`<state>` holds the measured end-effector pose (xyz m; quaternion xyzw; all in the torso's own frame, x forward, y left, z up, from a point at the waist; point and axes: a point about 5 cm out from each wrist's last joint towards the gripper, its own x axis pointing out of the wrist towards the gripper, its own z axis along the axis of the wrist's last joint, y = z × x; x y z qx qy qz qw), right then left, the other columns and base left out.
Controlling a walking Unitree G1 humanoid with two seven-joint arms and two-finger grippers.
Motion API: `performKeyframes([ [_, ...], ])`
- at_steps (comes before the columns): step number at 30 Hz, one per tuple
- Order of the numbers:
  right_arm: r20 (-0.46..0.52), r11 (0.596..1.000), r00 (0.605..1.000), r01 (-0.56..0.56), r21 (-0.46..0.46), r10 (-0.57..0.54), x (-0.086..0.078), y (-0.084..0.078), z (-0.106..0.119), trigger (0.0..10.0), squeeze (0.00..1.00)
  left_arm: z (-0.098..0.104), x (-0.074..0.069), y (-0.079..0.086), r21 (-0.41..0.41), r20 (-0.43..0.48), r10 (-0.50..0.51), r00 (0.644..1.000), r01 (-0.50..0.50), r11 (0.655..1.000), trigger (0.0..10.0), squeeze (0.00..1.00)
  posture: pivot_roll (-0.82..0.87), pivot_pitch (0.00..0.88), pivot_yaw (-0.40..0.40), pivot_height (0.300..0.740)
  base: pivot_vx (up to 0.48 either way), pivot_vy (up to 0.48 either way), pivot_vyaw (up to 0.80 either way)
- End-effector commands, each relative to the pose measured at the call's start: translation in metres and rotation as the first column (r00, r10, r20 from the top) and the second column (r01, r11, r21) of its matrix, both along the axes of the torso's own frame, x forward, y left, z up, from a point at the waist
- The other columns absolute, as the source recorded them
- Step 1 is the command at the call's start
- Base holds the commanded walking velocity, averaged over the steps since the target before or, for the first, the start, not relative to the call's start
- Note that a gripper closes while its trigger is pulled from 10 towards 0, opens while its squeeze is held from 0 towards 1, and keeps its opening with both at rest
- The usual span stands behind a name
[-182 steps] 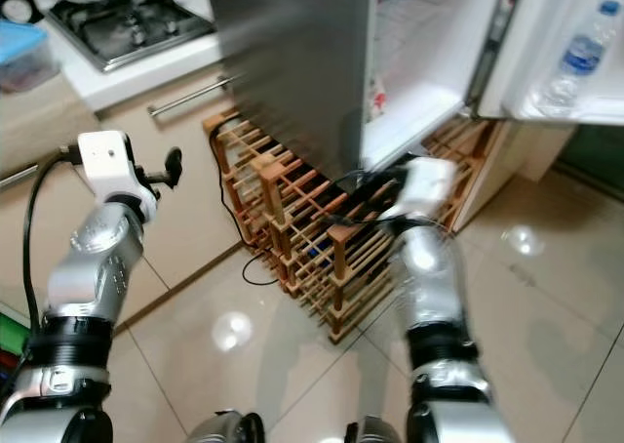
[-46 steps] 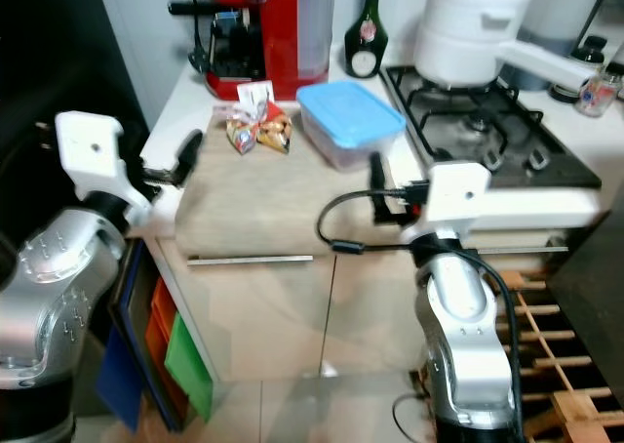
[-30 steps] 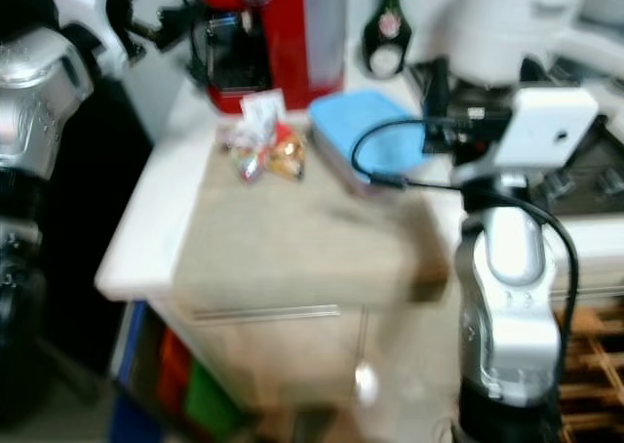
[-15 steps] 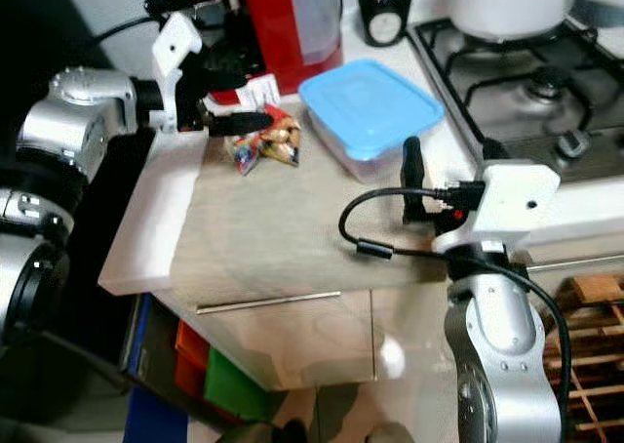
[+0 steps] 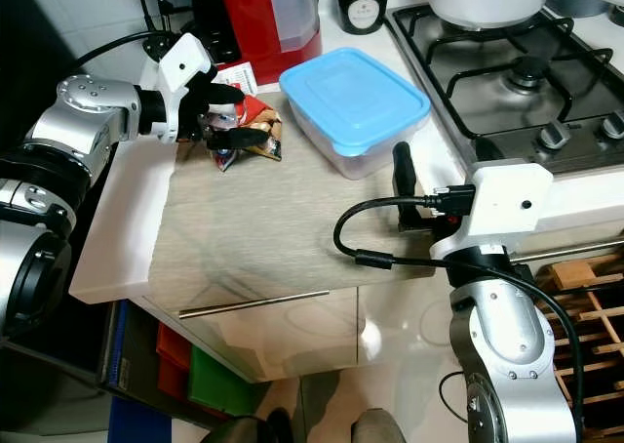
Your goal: Restocking fridge
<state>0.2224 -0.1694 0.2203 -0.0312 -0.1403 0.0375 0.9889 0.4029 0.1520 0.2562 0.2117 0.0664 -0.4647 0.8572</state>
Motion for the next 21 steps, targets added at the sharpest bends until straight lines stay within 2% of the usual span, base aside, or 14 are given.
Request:
performKeyframes([
  [1, -0.006, 1.0, 1.0, -0.02, -0.001, 0.02, -0.003, 0.004, 0.001, 10.0, 0.0, 0.005, 0.0, 0.008, 0.023, 0.001, 0.019, 1.0, -0.019, 1.0, 10.0, 0.0, -0.31, 0.151, 0.168, 0.74, 0.0, 0.0, 0.0],
  [5, -0.013, 1.0, 1.0, -0.025, -0.002, 0.025, -0.003, 0.004, 0.0, 10.0, 0.0, -0.007, -0.002, 0.005, 0.019, -0.059, -0.024, 0.998, 0.025, 1.0, 10.0, 0.0, -0.31, 0.15, 0.167, 0.74, 0.0, 0.0, 0.0],
  [7, -0.017, 1.0, 1.0, -0.024, -0.002, 0.024, -0.002, 0.004, 0.0, 10.0, 0.0, -0.021, -0.005, 0.002, 0.059, -0.101, -0.044, 0.994, 0.05, 0.997, 10.0, 0.0, -0.31, 0.148, 0.165, 0.74, 0.0, 0.0, 0.0],
  [9, -0.018, 1.0, 1.0, -0.024, -0.002, 0.024, -0.002, 0.004, -0.001, 10.0, 0.0, -0.025, -0.005, 0.002, 0.079, -0.104, -0.041, 0.994, 0.049, 0.996, 10.0, 0.0, -0.31, 0.148, 0.162, 0.74, 0.0, 0.0, 0.0],
  [10, -0.021, 1.0, 0.999, -0.025, -0.003, 0.025, -0.001, 0.004, -0.001, 10.0, 0.0, -0.033, -0.005, -0.001, 0.112, -0.108, -0.016, 0.994, 0.028, 0.993, 10.0, 0.0, -0.31, 0.145, 0.158, 0.74, 0.0, 0.0, 0.0],
  [11, -0.021, 1.0, 0.999, -0.025, -0.003, 0.025, -0.001, 0.004, -0.001, 10.0, 0.0, -0.033, -0.005, -0.001, 0.112, -0.108, -0.016, 0.994, 0.028, 0.993, 10.0, 0.0, -0.31, 0.145, 0.158, 0.74, 0.0, 0.0, 0.0],
  [12, -0.022, 1.0, 0.999, -0.03, -0.005, 0.03, 0.001, 0.004, -0.002, 10.0, 0.0, -0.045, -0.004, -0.003, 0.168, -0.113, 0.021, 0.993, -0.002, 0.986, 10.0, 0.0, -0.31, 0.137, 0.157, 0.74, 0.0, 0.0, 0.0],
  [14, -0.02, 0.999, 0.999, -0.035, -0.006, 0.034, 0.003, 0.005, -0.001, 10.0, 0.0, -0.055, -0.005, -0.005, 0.221, -0.107, 0.047, 0.993, -0.022, 0.975, 10.0, 0.0, -0.31, 0.132, 0.157, 0.74, 0.0, 0.0, 0.0],
  [17, -0.019, 0.999, 0.999, -0.035, -0.006, 0.035, 0.004, 0.006, -0.001, 10.0, 0.0, -0.061, -0.005, -0.006, 0.231, -0.105, 0.078, 0.991, -0.052, 0.972, 10.0, 0.0, -0.31, 0.127, 0.157, 0.74, 0.0, 0.0, 0.0],
  [18, -0.018, 0.999, 0.999, -0.035, -0.006, 0.034, 0.005, 0.006, -0.001, 10.0, 0.0, -0.065, -0.004, -0.006, 0.235, -0.104, 0.111, 0.988, -0.084, 0.968, 0.0, 0.0, -0.31, 0.123, 0.16, 0.74, 0.0, 0.0, 0.0],
  [19, -0.017, 0.999, 0.999, -0.034, -0.006, 0.034, 0.005, 0.006, -0.001, 10.0, 0.0, -0.067, -0.003, -0.006, 0.228, -0.09, 0.164, 0.982, -0.14, 0.964, 0.0, 0.0, -0.31, 0.123, 0.16, 0.74, 0.0, 0.0, 0.0],
  [21, -0.016, 0.999, 0.999, -0.032, -0.001, 0.032, 0.007, 0.007, -0.002, 10.0, 0.0, -0.072, 0.002, 0.001, 0.223, -0.018, 0.312, 0.95, -0.301, 0.927, 0.0, 0.0, -0.29, 0.111, 0.177, 0.74, 0.0, 0.0, 0.0],
])
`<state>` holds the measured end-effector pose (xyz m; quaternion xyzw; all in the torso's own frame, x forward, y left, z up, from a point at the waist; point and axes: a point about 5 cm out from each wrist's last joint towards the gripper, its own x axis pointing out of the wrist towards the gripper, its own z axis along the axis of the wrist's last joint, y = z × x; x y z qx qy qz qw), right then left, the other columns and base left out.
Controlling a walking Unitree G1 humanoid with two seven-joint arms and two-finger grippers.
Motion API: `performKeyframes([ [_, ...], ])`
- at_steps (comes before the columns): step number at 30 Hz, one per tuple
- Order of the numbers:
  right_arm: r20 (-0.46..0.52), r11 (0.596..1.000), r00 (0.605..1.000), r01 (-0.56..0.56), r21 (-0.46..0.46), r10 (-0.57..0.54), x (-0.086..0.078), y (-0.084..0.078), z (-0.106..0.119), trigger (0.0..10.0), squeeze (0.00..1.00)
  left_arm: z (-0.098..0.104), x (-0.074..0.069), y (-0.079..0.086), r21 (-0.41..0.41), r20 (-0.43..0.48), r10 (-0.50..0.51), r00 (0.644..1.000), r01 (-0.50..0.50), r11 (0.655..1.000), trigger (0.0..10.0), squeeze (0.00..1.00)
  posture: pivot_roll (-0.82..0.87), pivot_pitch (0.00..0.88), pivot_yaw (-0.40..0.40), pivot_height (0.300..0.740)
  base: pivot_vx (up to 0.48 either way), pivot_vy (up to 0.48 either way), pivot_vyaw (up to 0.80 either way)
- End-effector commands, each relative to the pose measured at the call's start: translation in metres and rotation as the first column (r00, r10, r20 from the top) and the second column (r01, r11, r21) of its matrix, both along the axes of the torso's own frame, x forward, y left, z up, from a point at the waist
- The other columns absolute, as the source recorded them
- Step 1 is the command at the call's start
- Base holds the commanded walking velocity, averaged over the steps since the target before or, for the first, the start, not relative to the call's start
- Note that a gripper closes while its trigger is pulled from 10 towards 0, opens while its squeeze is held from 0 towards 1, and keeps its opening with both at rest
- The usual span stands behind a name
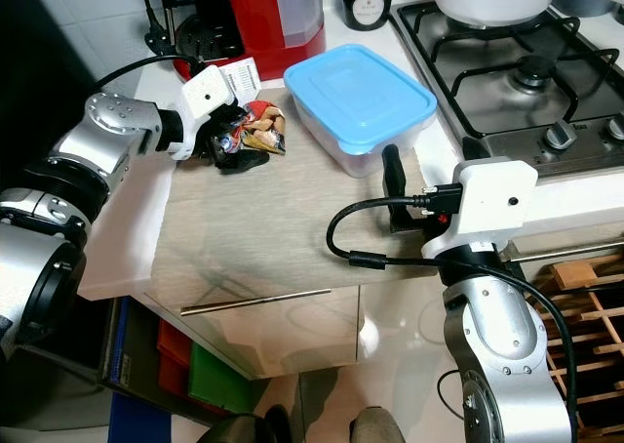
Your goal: Restocking fridge
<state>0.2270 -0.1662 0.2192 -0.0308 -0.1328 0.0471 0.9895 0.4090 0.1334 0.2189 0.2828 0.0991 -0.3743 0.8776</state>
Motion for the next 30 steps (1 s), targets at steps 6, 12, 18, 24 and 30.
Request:
performKeyframes([
  [6, 0.001, 0.999, 1.0, -0.005, 0.036, 0.005, 0.007, 0.008, -0.005, 10.0, 0.0, -0.057, -0.008, 0.009, -0.107, -0.153, 0.232, 0.961, -0.25, 0.962, 0.0, 0.0, -0.29, 0.097, 0.179, 0.74, 0.0, 0.0, 0.0],
  [12, -0.004, 0.999, 1.0, -0.007, 0.038, 0.007, 0.013, 0.008, -0.008, 10.0, 0.0, -0.062, -0.01, 0.009, -0.175, -0.165, 0.252, 0.954, -0.28, 0.944, 0.0, 0.0, -0.28, 0.07, 0.175, 0.74, 0.0, 0.0, 0.0],
  [18, -0.009, 0.999, 1.0, -0.007, 0.047, 0.007, 0.02, 0.007, -0.012, 10.0, 0.0, -0.053, -0.008, -0.003, -0.421, -0.223, 0.236, 0.946, -0.312, 0.852, 0.0, 0.0, -0.25, 0.043, 0.16, 0.74, 0.0, 0.0, 0.0],
  [24, -0.037, 0.999, 0.999, -0.014, 0.046, 0.016, 0.035, 0.003, -0.025, 10.0, 0.0, -0.016, -0.002, -0.039, -0.65, -0.095, 0.196, 0.976, -0.21, 0.731, 0.0, 0.0, -0.24, 0.0, 0.123, 0.74, 0.0, 0.0, 0.0],
  [30, 0.06, 0.996, 0.995, 0.08, -0.026, -0.078, 0.044, -0.007, -0.015, 10.0, 0.0, 0.039, -0.011, -0.039, -0.75, 0.167, 0.221, 0.961, -0.022, 0.661, 0.0, 0.0, -0.19, 0.0, 0.078, 0.74, 0.0, 0.0, 0.0],
])
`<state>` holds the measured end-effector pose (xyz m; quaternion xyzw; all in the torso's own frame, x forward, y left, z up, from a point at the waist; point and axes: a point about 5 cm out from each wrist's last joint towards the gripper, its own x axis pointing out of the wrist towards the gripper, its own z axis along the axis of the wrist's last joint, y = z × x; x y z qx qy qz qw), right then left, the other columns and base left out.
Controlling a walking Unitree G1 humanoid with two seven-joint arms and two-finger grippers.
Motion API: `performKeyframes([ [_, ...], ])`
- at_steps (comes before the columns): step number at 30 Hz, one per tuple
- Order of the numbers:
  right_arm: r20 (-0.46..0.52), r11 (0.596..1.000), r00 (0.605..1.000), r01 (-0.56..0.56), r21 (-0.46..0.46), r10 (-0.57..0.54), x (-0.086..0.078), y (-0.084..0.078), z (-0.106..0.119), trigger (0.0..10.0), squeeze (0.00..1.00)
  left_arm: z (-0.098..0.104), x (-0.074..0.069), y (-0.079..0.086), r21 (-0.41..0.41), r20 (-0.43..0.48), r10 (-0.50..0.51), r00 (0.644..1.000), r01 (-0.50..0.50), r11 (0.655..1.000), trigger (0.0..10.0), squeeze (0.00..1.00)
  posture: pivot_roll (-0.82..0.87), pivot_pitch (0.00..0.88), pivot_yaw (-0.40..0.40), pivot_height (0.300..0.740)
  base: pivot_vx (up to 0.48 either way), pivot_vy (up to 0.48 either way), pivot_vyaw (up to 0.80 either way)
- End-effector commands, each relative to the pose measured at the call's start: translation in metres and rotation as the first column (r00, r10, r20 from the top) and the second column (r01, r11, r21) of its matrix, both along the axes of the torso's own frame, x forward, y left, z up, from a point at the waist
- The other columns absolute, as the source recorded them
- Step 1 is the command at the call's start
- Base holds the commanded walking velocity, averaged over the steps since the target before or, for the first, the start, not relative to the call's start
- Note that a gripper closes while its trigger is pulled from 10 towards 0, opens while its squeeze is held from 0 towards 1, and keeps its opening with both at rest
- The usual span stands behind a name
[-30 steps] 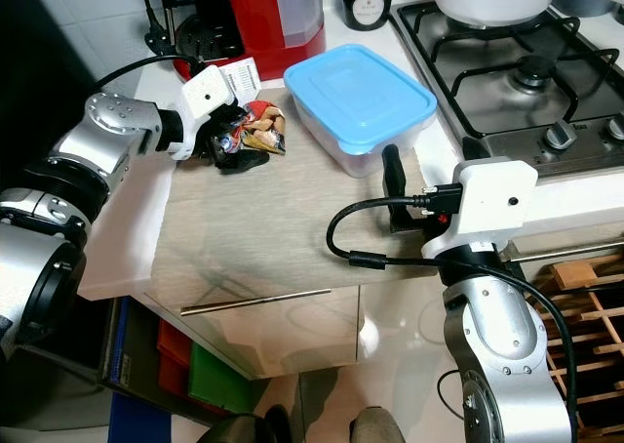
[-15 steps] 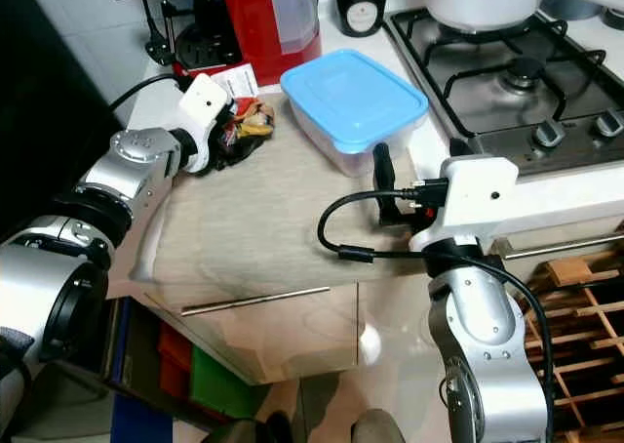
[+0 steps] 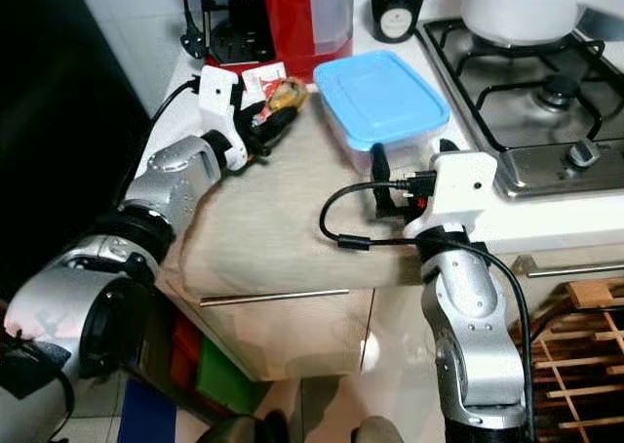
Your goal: Restocking fridge
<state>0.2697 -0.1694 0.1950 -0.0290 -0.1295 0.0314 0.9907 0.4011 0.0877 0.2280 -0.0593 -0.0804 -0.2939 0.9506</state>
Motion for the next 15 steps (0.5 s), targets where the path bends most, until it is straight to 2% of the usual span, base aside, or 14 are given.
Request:
performKeyframes([
  [1, 0.12, 0.996, 0.99, 0.077, -0.055, -0.07, 0.001, -0.006, 0.019, 10.0, 0.0, 0.034, -0.01, 0.008, -0.043, 0.176, 0.014, 0.984, -0.006, 0.999, 0.0, 0.0, -0.19, 0.0, 0.074, 0.74, 0.0, 0.0, 0.0],
  [3, 0.184, 0.992, 0.979, 0.097, -0.08, -0.081, -0.001, -0.006, 0.03, 10.0, 0.0, 0.034, -0.017, 0.008, -0.016, 0.218, -0.003, 0.976, 0.007, 1.0, 0.0, 0.0, -0.18, 0.0, 0.064, 0.74, 0.0, 0.0, 0.0],
  [4, 0.205, 0.991, 0.976, 0.091, -0.096, -0.069, -0.001, -0.004, 0.034, 10.0, 0.0, 0.032, -0.023, 0.014, -0.022, 0.226, 0.006, 0.974, -0.001, 1.0, 0.0, 0.0, -0.18, 0.0, 0.06, 0.74, 0.0, 0.0, 0.0],
  [5, 0.205, 0.991, 0.976, 0.091, -0.096, -0.069, -0.001, -0.004, 0.034, 10.0, 0.0, 0.032, -0.023, 0.014, -0.022, 0.226, 0.006, 0.974, -0.001, 1.0, 0.0, 0.0, -0.18, 0.0, 0.06, 0.74, 0.0, 0.0, 0.0],
  [6, 0.188, 0.992, 0.981, 0.066, -0.11, -0.044, 0.002, -0.003, 0.03, 10.0, 0.0, 0.023, -0.032, 0.021, -0.031, 0.211, 0.016, 0.977, -0.01, 0.999, 0.0, 0.0, -0.17, 0.0, 0.051, 0.74, 0.0, 0.0, 0.0],
  [8, 0.171, 0.993, 0.984, 0.059, -0.103, -0.041, 0.003, -0.003, 0.026, 10.0, 0.0, 0.019, -0.035, 0.024, -0.039, 0.204, 0.041, 0.978, -0.034, 0.999, 0.0, 0.0, -0.16, 0.0, 0.05, 0.74, 0.0, 0.0, 0.0],
  [9, 0.146, 0.995, 0.988, 0.056, -0.083, -0.044, 0.005, -0.004, 0.02, 10.0, 0.0, 0.011, -0.042, 0.029, -0.049, 0.189, 0.104, 0.977, -0.096, 0.994, 0.3, 0.0, -0.15, 0.0, 0.047, 0.74, 0.0, 0.0, 0.0],
  [10, 0.157, 0.994, 0.986, 0.062, -0.086, -0.048, 0.002, -0.003, 0.02, 10.0, 0.0, 0.007, -0.053, 0.034, -0.044, 0.194, 0.164, 0.967, -0.159, 0.986, 10.0, 0.0, -0.14, 0.0, 0.039, 0.74, 0.0, 0.0, 0.0],
  [12, 0.157, 0.994, 0.986, 0.062, -0.086, -0.048, 0.002, -0.003, 0.02, 10.0, 0.0, 0.007, -0.053, 0.034, -0.044, 0.194, 0.164, 0.967, -0.159, 0.986, 10.0, 0.0, -0.14, 0.0, 0.039, 0.74, 0.0, 0.0, 0.0],
  [13, 0.176, 0.993, 0.983, 0.076, -0.085, -0.061, -0.011, -0.001, 0.02, 10.0, 0.0, 0.003, -0.071, 0.039, -0.054, 0.199, 0.233, 0.952, -0.227, 0.972, 10.0, 0.0, -0.12, 0.0, 0.029, 0.74, 0.0, 0.0, 0.0],
  [15, 0.197, 0.992, 0.978, 0.085, -0.096, -0.065, -0.022, 0.001, 0.021, 10.0, 0.0, 0.003, -0.087, 0.045, -0.053, 0.231, 0.295, 0.927, -0.291, 0.955, 10.0, 0.0, -0.12, 0.0, 0.027, 0.74, 0.0, 0.0, 0.0],
])
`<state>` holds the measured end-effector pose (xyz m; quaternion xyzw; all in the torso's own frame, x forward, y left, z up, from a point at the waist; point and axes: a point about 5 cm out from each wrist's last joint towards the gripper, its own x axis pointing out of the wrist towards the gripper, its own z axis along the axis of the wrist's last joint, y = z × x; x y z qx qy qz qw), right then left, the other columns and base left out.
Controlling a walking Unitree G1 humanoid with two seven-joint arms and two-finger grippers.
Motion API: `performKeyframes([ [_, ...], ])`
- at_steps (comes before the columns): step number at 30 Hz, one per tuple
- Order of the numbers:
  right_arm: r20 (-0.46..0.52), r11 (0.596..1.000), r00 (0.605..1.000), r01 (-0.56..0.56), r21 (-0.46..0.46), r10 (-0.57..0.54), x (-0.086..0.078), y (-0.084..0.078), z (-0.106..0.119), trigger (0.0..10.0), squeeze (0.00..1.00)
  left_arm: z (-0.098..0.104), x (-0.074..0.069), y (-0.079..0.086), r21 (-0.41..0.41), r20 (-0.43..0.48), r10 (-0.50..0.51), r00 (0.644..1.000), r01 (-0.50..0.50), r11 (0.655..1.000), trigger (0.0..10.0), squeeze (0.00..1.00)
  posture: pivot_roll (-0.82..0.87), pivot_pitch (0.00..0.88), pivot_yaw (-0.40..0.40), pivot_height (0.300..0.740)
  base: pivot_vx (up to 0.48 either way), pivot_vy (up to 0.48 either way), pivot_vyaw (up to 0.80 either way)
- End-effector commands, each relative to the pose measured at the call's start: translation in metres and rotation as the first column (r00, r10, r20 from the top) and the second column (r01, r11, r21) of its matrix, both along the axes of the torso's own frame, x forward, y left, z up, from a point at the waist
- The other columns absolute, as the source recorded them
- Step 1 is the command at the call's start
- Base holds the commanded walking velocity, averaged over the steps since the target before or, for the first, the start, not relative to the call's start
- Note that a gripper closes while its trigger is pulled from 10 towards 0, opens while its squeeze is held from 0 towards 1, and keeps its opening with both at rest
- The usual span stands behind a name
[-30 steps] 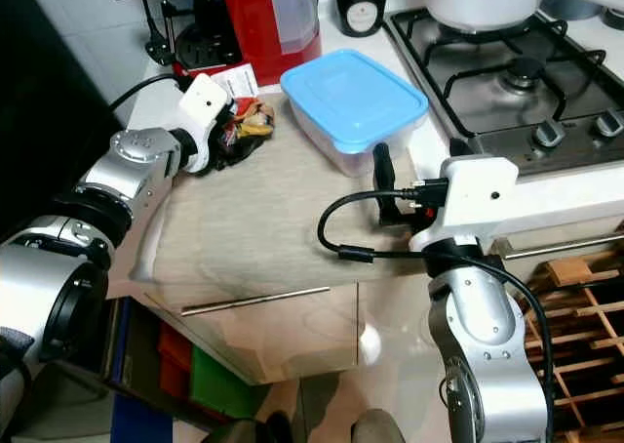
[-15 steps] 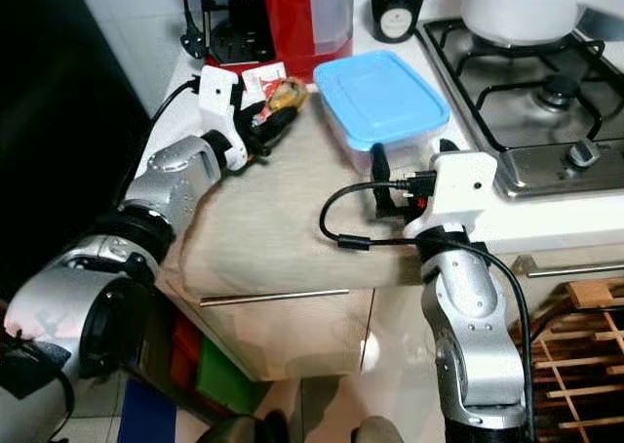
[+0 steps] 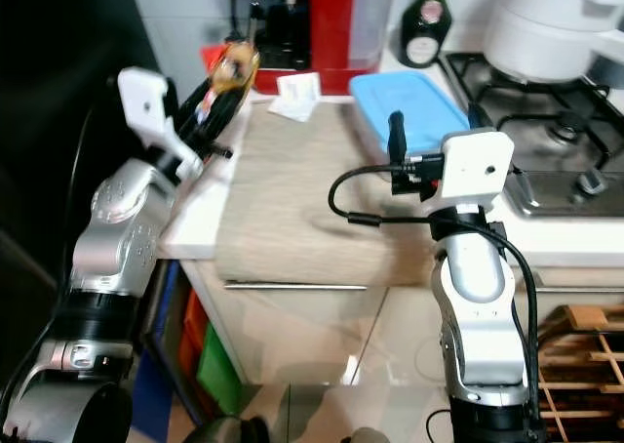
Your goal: Restocking fridge
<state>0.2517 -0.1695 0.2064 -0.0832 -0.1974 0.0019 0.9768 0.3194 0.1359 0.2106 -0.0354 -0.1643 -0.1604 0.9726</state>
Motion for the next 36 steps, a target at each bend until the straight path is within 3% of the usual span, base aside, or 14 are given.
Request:
performKeyframes([
  [1, 0.062, 1.0, 0.998, 0.009, -0.017, -0.008, -0.006, 0.002, 0.011, 10.0, 0.0, 0.022, -0.01, -0.001, 0.02, 0.097, 0.039, 0.995, -0.041, 0.999, 10.0, 0.0, -0.12, 0.0, 0.026, 0.74, 0.0, 0.0, 0.0],
  [5, 0.071, 0.995, 0.993, 0.096, 0.01, -0.097, 0.007, -0.008, 0.002, 10.0, 0.0, 0.011, -0.013, 0.003, 0.019, 0.058, 0.113, 0.992, -0.114, 0.993, 10.0, 0.0, -0.1, 0.0, 0.022, 0.74, 0.0, 0.0, 0.0],
  [12, -0.002, 0.983, 0.99, 0.141, 0.118, -0.142, 0.022, -0.013, -0.013, 10.0, 0.0, 0.002, -0.007, 0.001, 0.055, -0.006, 0.104, 0.995, -0.104, 0.993, 10.0, 0.0, -0.09, 0.0, 0.03, 0.74, 0.0, 0.0, 0.0],
  [26, -0.017, 0.996, 1.0, -0.013, 0.083, 0.014, 0.039, 0.006, -0.017, 10.0, 0.0, -0.006, -0.002, -0.003, 0.065, -0.05, 0.16, 0.986, -0.156, 0.986, 10.0, 0.0, -0.1, 0.0, 0.024, 0.74, -0.153, 0.0, 0.0],
  [36, -0.051, 0.995, 0.998, -0.029, 0.091, 0.033, 0.042, 0.007, -0.024, 10.0, 0.0, -0.01, -0.002, -0.005, 0.066, -0.074, 0.159, 0.985, -0.154, 0.986, 10.0, 0.0, -0.11, 0.0, 0.025, 0.74, -0.269, 0.0, 0.0],
])
